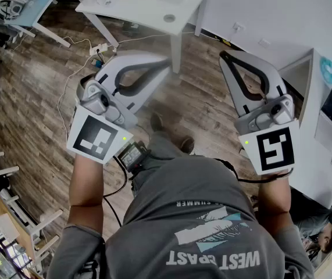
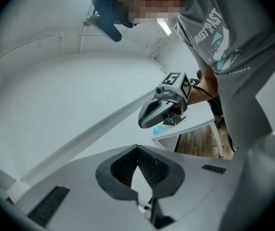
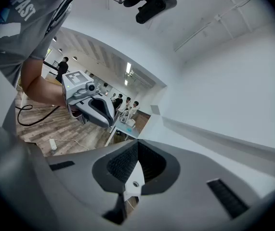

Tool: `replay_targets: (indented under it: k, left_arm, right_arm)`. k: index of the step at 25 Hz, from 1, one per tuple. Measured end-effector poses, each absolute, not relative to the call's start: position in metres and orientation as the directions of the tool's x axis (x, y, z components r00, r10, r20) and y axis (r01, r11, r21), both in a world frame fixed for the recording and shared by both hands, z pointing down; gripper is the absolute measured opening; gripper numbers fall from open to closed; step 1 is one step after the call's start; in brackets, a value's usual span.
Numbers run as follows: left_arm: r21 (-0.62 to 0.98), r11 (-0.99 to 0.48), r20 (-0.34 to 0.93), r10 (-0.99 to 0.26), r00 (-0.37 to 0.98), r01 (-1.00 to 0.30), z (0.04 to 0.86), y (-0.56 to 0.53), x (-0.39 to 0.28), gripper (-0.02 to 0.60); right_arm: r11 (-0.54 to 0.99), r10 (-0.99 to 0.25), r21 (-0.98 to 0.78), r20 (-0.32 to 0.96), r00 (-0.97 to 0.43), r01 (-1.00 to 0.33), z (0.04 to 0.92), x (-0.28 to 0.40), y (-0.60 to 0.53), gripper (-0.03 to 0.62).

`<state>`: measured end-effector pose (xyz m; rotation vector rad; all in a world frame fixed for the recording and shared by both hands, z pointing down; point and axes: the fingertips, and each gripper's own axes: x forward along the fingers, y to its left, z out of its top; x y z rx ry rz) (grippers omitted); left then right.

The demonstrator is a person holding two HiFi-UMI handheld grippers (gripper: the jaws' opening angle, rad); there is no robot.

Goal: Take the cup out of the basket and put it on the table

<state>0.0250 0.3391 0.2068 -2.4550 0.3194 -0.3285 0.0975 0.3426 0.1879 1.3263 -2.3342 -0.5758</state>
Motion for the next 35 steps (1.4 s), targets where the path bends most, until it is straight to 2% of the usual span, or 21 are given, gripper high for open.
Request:
replay_targets:
  k: [18, 24, 35]
  left_arm:
    - [-0.602, -0.791, 0.184, -0.271, 0.945, -0.110, 0.216, 0.319, 0.040, 0.008]
    - [-0.590, -0.801, 0.180, -0.253, 0.951, -0.101, 0.218, 0.283, 0.029, 0.008]
    - [-0.570, -0.820, 0.176, -0.191, 0.966, -0.058, 0.222, 0.199, 0.006, 0.008]
  right_arm:
    - [0.475, -0.873, 0.456, 0.135, -0.469, -0.753, 0.198, 0.112, 0.321, 0.012]
    - [0.484, -0.869, 0.446, 0.147, -0.472, -0.752, 0.202, 0.097, 0.287, 0.012]
    - [0.430, -0.902, 0.453, 0.173, -0.396, -0.781, 0.207, 0.075, 0.209, 0.012]
